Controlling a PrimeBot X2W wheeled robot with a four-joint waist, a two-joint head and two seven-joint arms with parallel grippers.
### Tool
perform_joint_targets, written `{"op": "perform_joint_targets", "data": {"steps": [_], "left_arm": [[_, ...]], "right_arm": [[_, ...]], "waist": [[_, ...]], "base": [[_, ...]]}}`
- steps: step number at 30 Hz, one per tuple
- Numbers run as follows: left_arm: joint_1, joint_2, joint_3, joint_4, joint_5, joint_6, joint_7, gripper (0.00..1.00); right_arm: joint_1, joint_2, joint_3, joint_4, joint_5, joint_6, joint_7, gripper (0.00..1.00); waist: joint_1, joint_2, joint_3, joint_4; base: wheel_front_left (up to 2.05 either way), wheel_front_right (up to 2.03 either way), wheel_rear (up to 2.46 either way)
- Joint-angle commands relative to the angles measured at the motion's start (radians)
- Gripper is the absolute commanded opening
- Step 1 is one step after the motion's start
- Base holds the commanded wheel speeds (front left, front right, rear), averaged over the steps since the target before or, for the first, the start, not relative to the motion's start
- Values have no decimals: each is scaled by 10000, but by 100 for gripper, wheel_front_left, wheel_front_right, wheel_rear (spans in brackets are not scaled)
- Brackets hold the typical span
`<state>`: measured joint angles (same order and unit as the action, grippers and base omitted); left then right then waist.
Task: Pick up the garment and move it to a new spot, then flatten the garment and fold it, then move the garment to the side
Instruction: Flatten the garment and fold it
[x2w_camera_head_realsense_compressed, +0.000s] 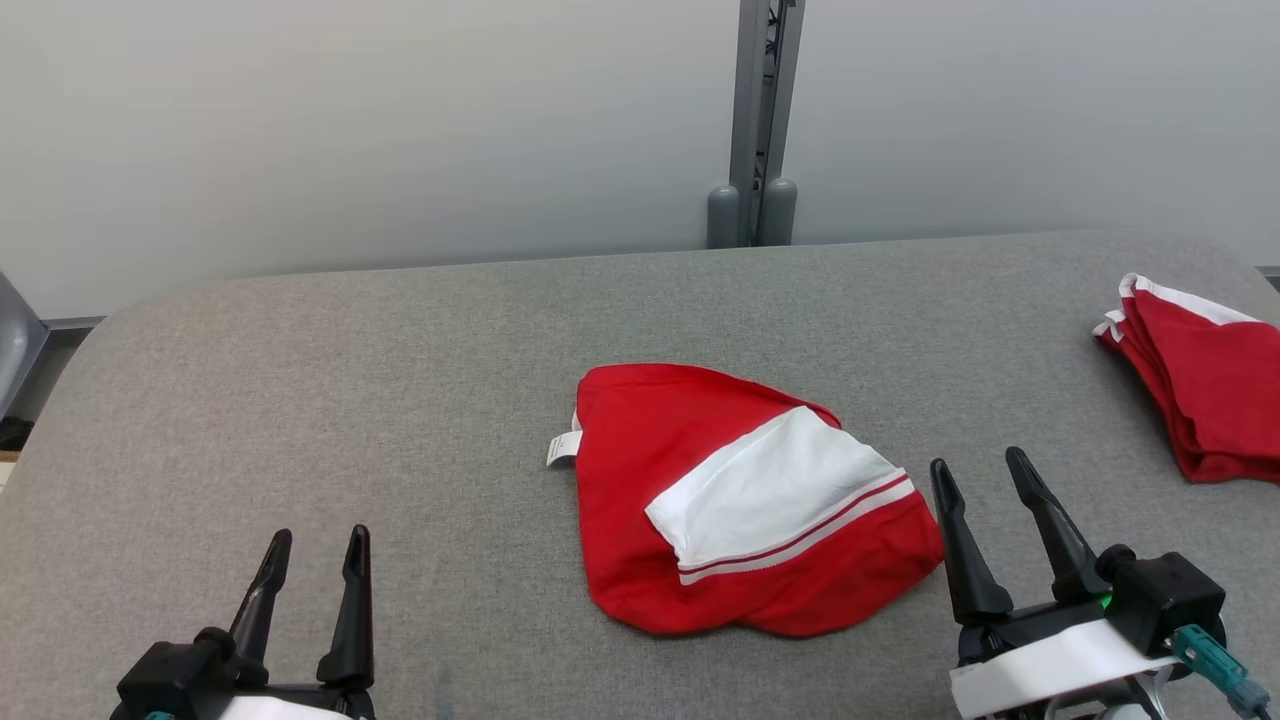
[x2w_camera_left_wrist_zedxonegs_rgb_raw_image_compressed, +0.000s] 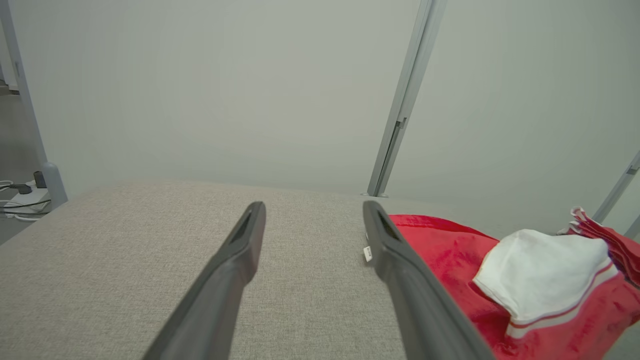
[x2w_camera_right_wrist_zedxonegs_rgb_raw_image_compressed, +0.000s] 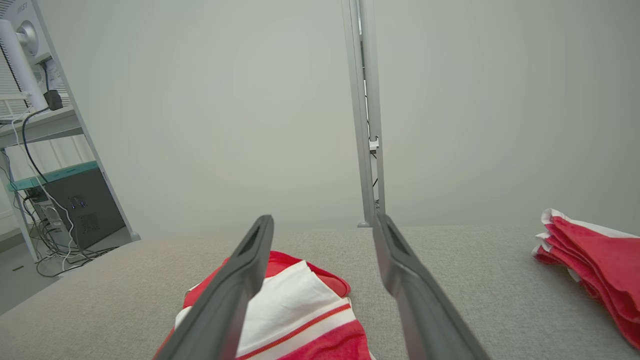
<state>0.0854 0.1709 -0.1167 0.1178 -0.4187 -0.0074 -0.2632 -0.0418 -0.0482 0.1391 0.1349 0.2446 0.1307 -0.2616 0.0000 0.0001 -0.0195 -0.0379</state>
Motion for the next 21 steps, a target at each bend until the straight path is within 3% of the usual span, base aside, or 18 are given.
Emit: {"op": "perform_joint_targets", "data": {"steps": [1, 21], "left_arm": [[-33, -40, 86, 62, 98, -73, -17, 100], [-152, -443, 568, 375, 545, -555, -17, 100]], "right_arm": [[-49, -47, -12, 16, -40, 2, -51, 100], [-142, -47, -41, 88, -8, 2, -51, 100]], "waist": [[0, -1, -5, 0], [0, -1, -6, 37]], "base": [[0, 0, 0], [0, 0, 0]]}}
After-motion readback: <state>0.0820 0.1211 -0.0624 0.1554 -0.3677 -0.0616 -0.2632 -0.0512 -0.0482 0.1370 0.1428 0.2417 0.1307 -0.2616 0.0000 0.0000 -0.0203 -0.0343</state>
